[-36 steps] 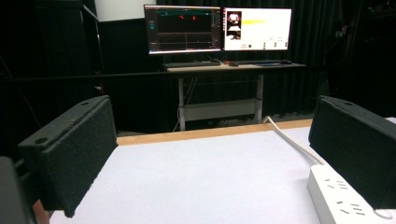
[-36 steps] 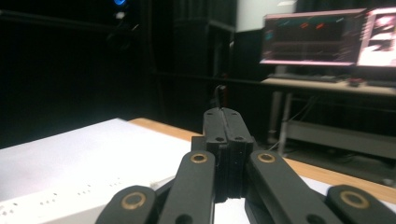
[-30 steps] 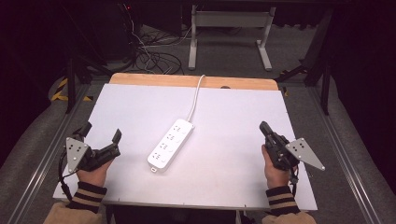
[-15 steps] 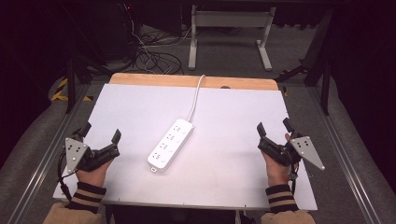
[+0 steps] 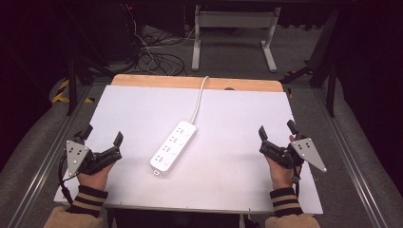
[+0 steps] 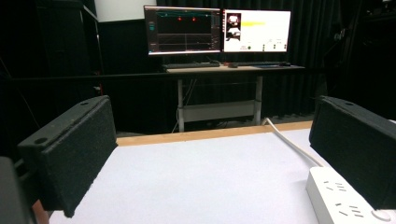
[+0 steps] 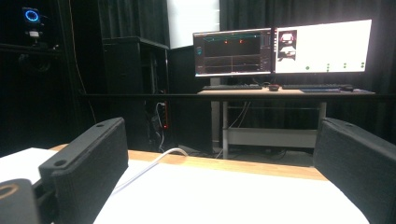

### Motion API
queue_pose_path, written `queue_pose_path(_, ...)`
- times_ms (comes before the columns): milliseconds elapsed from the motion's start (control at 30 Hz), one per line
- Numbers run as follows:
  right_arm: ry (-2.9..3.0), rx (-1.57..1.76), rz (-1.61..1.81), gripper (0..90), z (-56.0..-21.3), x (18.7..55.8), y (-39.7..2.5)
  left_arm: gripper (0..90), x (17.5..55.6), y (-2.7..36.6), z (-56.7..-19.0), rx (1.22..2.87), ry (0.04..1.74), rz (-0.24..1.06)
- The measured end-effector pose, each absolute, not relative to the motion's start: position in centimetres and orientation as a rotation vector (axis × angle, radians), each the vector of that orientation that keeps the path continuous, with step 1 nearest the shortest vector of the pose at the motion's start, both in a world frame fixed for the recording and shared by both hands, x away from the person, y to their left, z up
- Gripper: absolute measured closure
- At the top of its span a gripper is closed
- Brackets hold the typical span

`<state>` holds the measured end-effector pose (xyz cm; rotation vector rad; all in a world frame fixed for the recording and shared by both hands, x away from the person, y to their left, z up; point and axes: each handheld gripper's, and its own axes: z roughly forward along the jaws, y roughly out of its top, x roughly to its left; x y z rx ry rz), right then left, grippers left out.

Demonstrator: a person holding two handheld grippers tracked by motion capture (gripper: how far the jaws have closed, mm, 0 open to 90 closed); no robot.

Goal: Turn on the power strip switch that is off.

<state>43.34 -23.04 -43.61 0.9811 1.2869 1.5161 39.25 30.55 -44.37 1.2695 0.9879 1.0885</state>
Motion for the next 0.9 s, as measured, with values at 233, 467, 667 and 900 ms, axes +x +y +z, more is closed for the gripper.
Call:
queue_pose_path(233,1.292,0.976,1.514,4.2,-43.61,43.31,-22.93,1.4,39.26,30.56,-44.36,1.269,0.988,1.090)
queue_pose_path(467,1.298,0.973,1.507,4.7,-43.62,43.24,-22.86,1.4,39.22,30.56,-44.34,1.270,0.987,1.090)
queue_pose_path(667,1.318,0.986,1.497,4.7,-43.88,43.20,-22.70,1.4,39.20,30.55,-44.33,1.268,0.986,1.086)
queue_pose_path(900,1.344,0.993,1.470,5.0,-44.19,43.33,-22.33,1.5,38.59,30.97,-44.17,1.254,0.990,1.094)
